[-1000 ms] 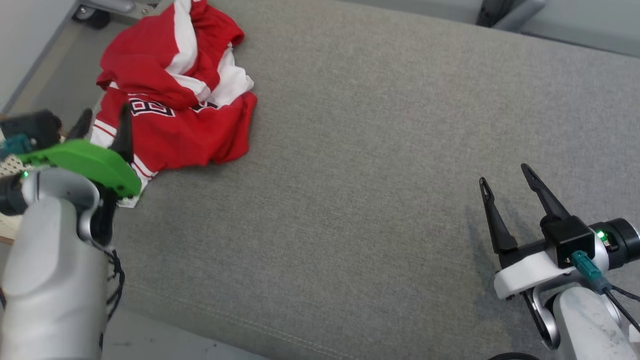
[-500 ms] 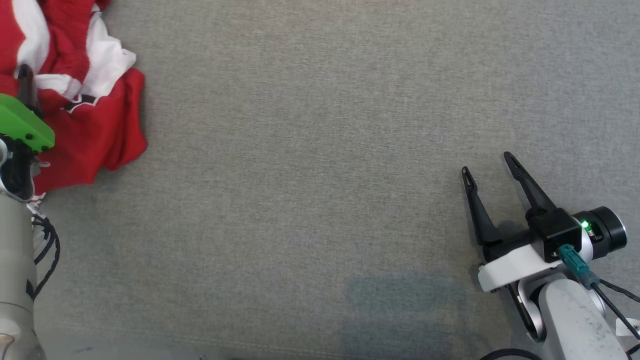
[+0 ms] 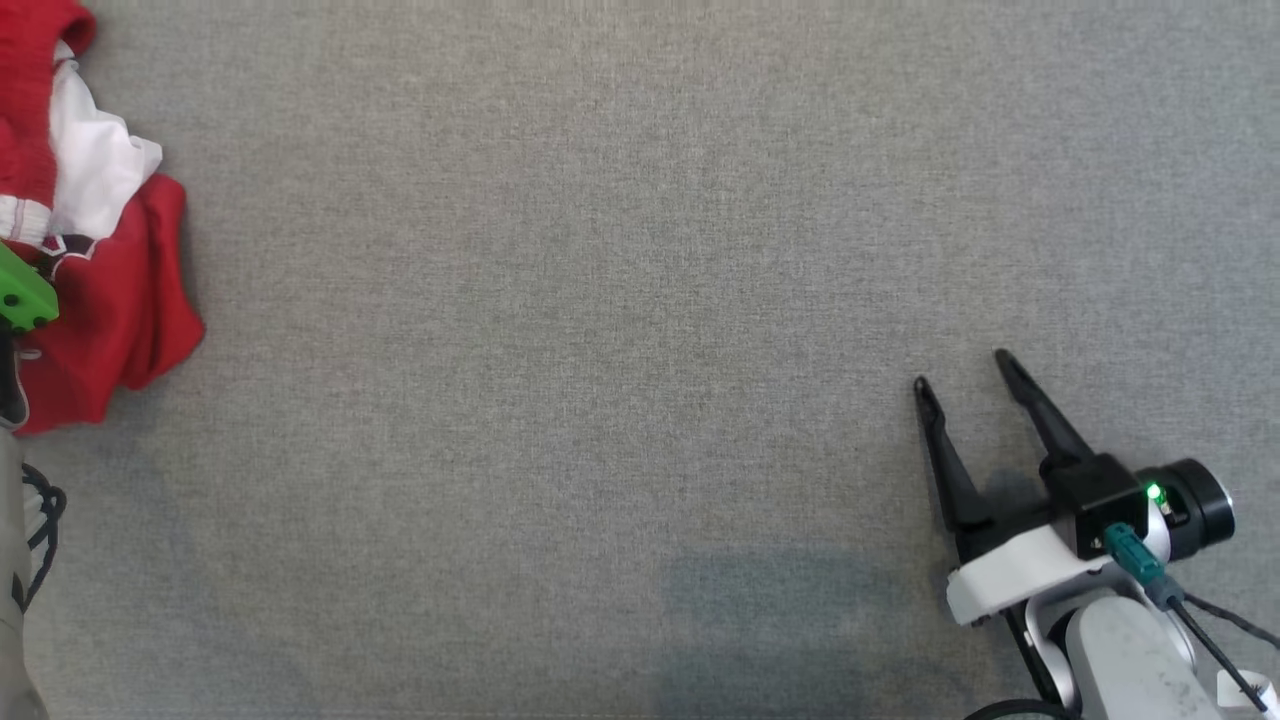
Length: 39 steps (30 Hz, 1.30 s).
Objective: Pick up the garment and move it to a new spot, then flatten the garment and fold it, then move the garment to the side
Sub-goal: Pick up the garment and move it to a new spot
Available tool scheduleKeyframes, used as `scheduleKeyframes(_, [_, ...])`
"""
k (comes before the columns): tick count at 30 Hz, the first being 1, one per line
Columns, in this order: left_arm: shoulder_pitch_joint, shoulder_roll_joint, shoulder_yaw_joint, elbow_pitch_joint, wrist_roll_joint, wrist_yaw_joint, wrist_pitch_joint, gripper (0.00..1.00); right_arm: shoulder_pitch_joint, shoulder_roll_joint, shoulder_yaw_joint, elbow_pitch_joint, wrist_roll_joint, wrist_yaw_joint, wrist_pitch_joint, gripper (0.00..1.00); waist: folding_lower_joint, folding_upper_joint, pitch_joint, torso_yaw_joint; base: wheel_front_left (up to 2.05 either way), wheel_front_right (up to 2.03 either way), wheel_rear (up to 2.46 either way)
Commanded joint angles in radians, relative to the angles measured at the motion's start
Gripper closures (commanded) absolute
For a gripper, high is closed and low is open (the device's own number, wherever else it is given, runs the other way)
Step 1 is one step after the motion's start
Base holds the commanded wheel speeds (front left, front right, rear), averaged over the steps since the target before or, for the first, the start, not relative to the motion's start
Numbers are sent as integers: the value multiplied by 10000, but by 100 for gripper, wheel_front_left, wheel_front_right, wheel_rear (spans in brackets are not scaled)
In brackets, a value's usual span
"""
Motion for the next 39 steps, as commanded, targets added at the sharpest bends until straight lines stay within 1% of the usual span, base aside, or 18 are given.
scheduleKeyframes(1, [-167,61,-71,56,91,65,-220,100,222,20,-10,108,83,-6,-11,0,0,0,-467,174,0,0,0])
scheduleKeyframes(3, [-197,85,-128,91,175,109,-505,100,331,69,43,195,115,-5,-11,0,0,0,-760,255,0,0,0])
scheduleKeyframes(9, [-504,193,-232,-78,196,-23,-1160,100,562,182,144,391,313,-5,-12,0,0,0,-1614,433,0,0,0])
scheduleKeyframes(13, [-757,237,-453,-433,365,-235,-1395,100,679,262,128,481,445,-6,-12,0,0,0,-2135,470,0,0,0])
scheduleKeyframes(17, [-957,-129,-716,-958,382,-566,-1497,100,819,380,44,575,568,-6,-12,0,0,0,-2587,434,0,0,0])
scheduleKeyframes(21, [-866,-726,-1069,-1767,149,-858,-1394,100,978,484,-124,562,661,-6,-12,0,0,0,-2905,303,0,0,0])
scheduleKeyframes(23, [-564,-1144,-1307,-2340,-9,-925,-1224,100,1049,504,-220,540,690,-6,-12,0,0,0,-3041,214,0,0,0])
scheduleKeyframes(25, [-131,-1628,-1492,-3129,-485,-960,-891,100,1157,532,-282,555,714,-5,-12,0,0,0,-3170,82,0,0,0])
scheduleKeyframes(26, [-131,-1628,-1492,-3129,-485,-960,-891,100,1157,532,-282,555,714,-5,-12,0,0,0,-3170,82,0,0,0])
scheduleKeyframes(28, [386,-2113,-1785,-4266,-1058,-974,-508,100,1190,553,-343,532,733,-6,-12,0,0,0,-3220,-77,0,0,0])
scheduleKeyframes(31, [1680,-2675,-2184,-6102,-1794,-973,84,100,1226,577,-374,503,763,-5,-12,0,0,0,-3247,-356,0,0,0])
scheduleKeyframes(33, [2596,-2970,-2499,-7327,-2079,-962,477,100,1226,585,-355,488,784,-5,-12,0,0,0,-3202,-602,0,0,0])
scheduleKeyframes(36, [4005,-3264,-3087,-8991,-2532,-646,1025,100,1107,588,-295,449,858,-5,-12,0,0,0,-3067,-1029,0,0,0])
scheduleKeyframes(39, [5155,-3352,-3919,-10271,-2885,-227,1449,100,976,592,-252,427,970,-5,-12,0,0,0,-2907,-1458,0,0,0])
